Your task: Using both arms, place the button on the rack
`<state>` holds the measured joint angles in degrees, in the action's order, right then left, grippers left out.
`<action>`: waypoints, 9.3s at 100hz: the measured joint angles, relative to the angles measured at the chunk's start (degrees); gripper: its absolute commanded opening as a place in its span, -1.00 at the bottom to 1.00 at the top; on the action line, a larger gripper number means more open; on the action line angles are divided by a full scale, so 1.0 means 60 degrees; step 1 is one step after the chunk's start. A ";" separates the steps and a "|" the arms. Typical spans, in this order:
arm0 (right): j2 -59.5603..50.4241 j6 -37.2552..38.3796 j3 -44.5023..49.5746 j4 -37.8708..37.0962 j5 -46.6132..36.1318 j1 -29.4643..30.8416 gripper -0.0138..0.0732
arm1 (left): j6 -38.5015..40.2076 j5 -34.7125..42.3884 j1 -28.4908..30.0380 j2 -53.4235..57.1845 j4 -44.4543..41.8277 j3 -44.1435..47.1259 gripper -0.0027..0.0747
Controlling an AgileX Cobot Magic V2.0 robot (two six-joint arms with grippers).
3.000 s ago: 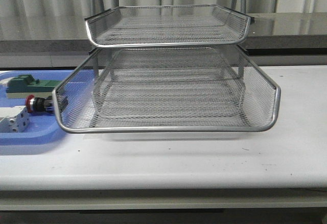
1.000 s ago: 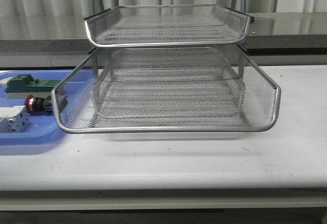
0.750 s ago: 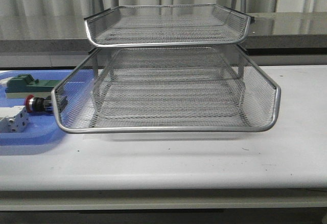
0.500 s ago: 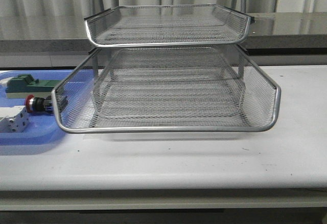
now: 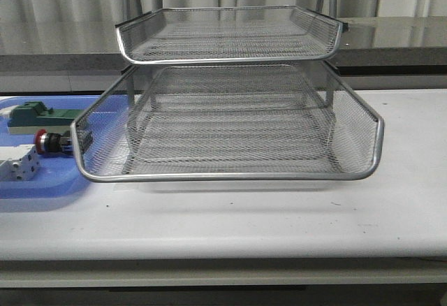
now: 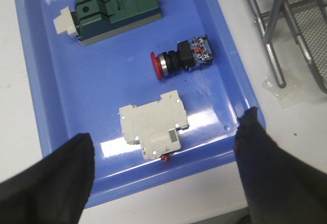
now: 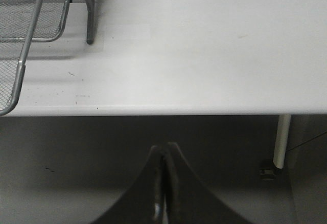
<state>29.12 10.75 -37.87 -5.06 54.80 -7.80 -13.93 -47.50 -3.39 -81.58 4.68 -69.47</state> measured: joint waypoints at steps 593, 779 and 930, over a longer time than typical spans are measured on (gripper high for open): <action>0.0000 0.0004 0.0000 -0.0016 0.0000 0.0000 -0.84 | -0.5513 -0.4043 -0.4097 -0.1560 0.1626 -0.2827 -0.98; 0.0000 0.0021 0.0000 -0.0016 0.0000 0.0000 -0.84 | -0.5443 -0.1998 -0.5515 -0.3522 0.1755 -0.2827 0.35; 0.0000 0.0021 0.0000 -0.0016 0.0000 0.0000 -0.84 | -0.2514 0.2750 0.0185 0.6204 0.1719 0.3632 0.19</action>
<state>29.12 10.87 -37.87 -5.16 54.80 -7.80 -29.01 -31.00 -2.28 -44.36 14.99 -47.68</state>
